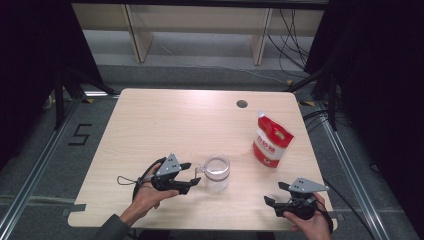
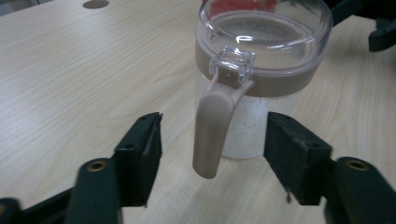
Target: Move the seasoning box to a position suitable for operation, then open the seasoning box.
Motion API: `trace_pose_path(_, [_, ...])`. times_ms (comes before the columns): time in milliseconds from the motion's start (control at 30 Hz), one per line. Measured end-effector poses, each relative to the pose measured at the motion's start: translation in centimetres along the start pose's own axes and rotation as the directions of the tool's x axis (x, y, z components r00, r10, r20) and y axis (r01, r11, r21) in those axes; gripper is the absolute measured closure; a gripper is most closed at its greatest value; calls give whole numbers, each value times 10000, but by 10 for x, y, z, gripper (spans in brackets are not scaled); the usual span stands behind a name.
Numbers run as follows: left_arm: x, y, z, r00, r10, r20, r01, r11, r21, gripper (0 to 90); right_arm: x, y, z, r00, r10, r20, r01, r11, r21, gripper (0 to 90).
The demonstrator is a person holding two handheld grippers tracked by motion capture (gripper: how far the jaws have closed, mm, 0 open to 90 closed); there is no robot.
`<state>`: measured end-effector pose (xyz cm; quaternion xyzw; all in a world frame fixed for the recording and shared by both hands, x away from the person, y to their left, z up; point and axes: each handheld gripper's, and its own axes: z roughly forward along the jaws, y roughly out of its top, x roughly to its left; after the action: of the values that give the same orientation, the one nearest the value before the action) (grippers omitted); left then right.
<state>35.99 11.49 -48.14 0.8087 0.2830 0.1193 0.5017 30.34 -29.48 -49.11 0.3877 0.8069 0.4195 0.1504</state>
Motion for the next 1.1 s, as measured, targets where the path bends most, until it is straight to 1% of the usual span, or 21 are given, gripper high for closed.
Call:
trace_pose_path(67, [1, 0, -2, 10000, -33, -47, 33, 10000, -15, 273, 0, 0, 0, 10000, 31, 13, -31, 10000, 4, 235])
trace_pose_path(133, [0, 1, -4, 9988, -484, -49, 482, 9985, -242, 273, 0, 0, 0, 9999, -68, 93, 67, 10000, 22, 236])
trace_pose_path(167, [1, 2, -7, 9992, -376, -97, 373, 9990, -251, 273, 0, 0, 0, 9999, -68, 93, 67, 10000, 22, 236])
trace_pose_path(233, [0, 5, -11, 9967, -775, -258, 761, 9958, -515, 275, 0, 0, 1, 10000, -96, 14, 96, 10000, 14, 236])
trace_pose_path(300, [1, 5, -12, 9968, -769, -195, 759, 9959, -502, 275, 1, 0, 1, 10000, 16, 48, -16, 10000, 31, 236])
trace_pose_path(333, [0, 6, -13, 9953, -944, -238, 929, 9940, -569, 275, 2, 0, 0, 9999, 87, 124, -88, 9999, 77, 236])
trace_pose_path(400, [0, 6, -13, 9952, -962, -178, 950, 9936, -609, 285, 1, 1, 1, 10000, -98, 4, 98, 10000, 13, 236])
trace_pose_path(433, [-1, 7, -15, 9949, -981, -239, 965, 9934, -615, 303, 2, 1, 1, 9999, 13, -109, -12, 10000, 71, 237])
trace_pose_path(533, [-3, 10, -15, 9942, -1074, -59, 1065, 9909, -817, 348, 1, 1, 0, 10000, -49, 41, 49, 9999, 128, 239])
trace_pose_path(600, [-3, 11, -16, 9947, -1024, -135, 1009, 9916, -810, 372, 1, 1, 1, 10000, -40, -15, 40, 9999, 133, 240])
trace_pose_path(667, [-5, 13, -18, 9951, -964, -200, 941, 9911, -942, 435, 0, 0, 1, 9998, -151, 153, 151, 9999, 21, 244])
trace_pose_path(700, [-7, 15, -18, 9955, -924, -189, 896, 9894, -1141, 539, 0, 0, 1, 9999, -138, 55, 139, 9999, -42, 247])
trace_pose_path(733, [-7, 15, -18, 9955, -924, -189, 896, 9894, -1141, 570, 1, 0, 1, 10000, -59, 76, 58, 10000, 68, 249])
trace_pose_path(800, [-10, 17, -19, 9971, -729, -226, 695, 9897, -1251, 642, 0, 1, 1, 9998, -206, 27, 206, 9998, 26, 250])
trace_pose_path(833, [-12, 20, -20, 9982, -504, -321, 456, 9900, -1335, 677, 2, 1, 1, 9998, -190, 107, 189, 9998, 87, 251])
trace_pose_path(867, [-12, 20, -20, 9982, -504, -321, 456, 9900, -1335, 710, 2, 1, 1, 9998, -190, 107, 189, 9998, 87, 251])
trace_pose_path(900, [-12, 23, -20, 9991, -378, -178, 350, 9896, -1397, 739, 4, 1, 1, 9999, -48, 110, 47, 9999, 111, 257])
trace_pose_path(933, [-13, 25, -19, 9994, -313, -166, 286, 9897, -1400, 763, 2, 1, 1, 9996, -252, 110, 251, 9997, 62, 260])
trace_pose_path(1000, [-13, 27, -17, 9994, -271, -229, 238, 9904, -1363, 807, 2, 1, 1, 9996, -273, 96, 273, 9996, 47, 270])
trace_pose_path(1033, [-13, 27, -17, 9994, -271, -229, 238, 9904, -1363, 824, 3, 1, 1, 9999, -123, 19, 122, 9999, 114, 278])
trace_pose_path(1100, [-14, 29, -14, 9993, -216, -312, 172, 9907, -1349, 848, 1, 1, 2, 9997, -242, 84, 242, 9997, -6, 279])
